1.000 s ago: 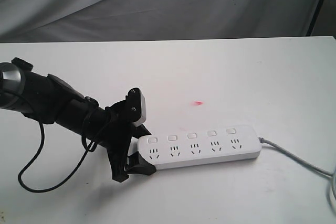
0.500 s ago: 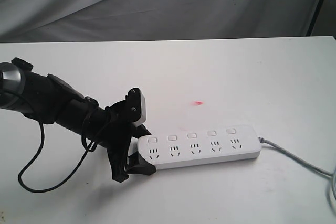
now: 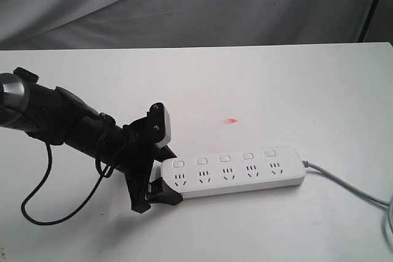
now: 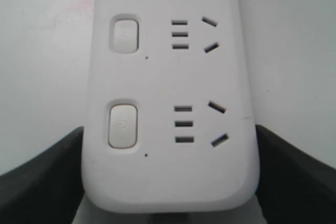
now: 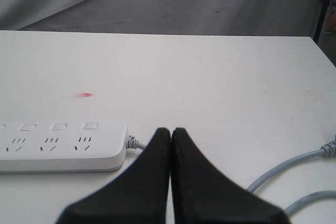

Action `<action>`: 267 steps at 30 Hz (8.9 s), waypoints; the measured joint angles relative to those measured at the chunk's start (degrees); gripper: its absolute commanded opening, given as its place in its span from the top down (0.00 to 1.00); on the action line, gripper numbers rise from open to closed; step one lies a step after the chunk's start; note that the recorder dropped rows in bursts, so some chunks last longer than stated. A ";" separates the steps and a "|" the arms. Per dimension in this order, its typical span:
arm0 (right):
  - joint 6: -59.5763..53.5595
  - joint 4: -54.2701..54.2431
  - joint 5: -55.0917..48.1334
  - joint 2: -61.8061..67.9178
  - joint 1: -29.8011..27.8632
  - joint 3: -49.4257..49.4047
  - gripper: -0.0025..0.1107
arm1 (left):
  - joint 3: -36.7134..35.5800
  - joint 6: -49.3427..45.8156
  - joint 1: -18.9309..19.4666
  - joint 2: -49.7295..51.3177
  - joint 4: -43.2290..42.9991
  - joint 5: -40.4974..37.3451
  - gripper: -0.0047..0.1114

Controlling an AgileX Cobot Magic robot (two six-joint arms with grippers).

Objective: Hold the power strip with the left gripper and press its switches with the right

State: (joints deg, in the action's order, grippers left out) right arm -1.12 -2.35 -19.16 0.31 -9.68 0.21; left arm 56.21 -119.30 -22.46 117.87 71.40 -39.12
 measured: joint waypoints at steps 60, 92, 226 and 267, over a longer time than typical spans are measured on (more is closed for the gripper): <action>0.00 0.00 0.00 0.00 0.00 0.00 0.98 | 0.00 4.70 0.00 -14.90 9.89 -1.05 0.65; 0.00 0.00 0.00 0.00 0.00 0.00 0.98 | -0.10 29.95 0.00 -34.15 10.36 -1.42 0.96; 0.00 0.00 0.00 0.00 0.00 0.00 0.98 | -44.39 116.03 33.36 -117.74 -71.75 32.05 0.96; 0.00 0.00 0.00 0.00 0.00 0.00 0.98 | -55.96 121.77 33.36 -117.74 -74.73 23.92 0.96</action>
State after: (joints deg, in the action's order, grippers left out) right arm -1.12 -2.35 -19.16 0.31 -9.68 0.21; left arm 0.25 2.47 10.91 0.13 -3.33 -15.20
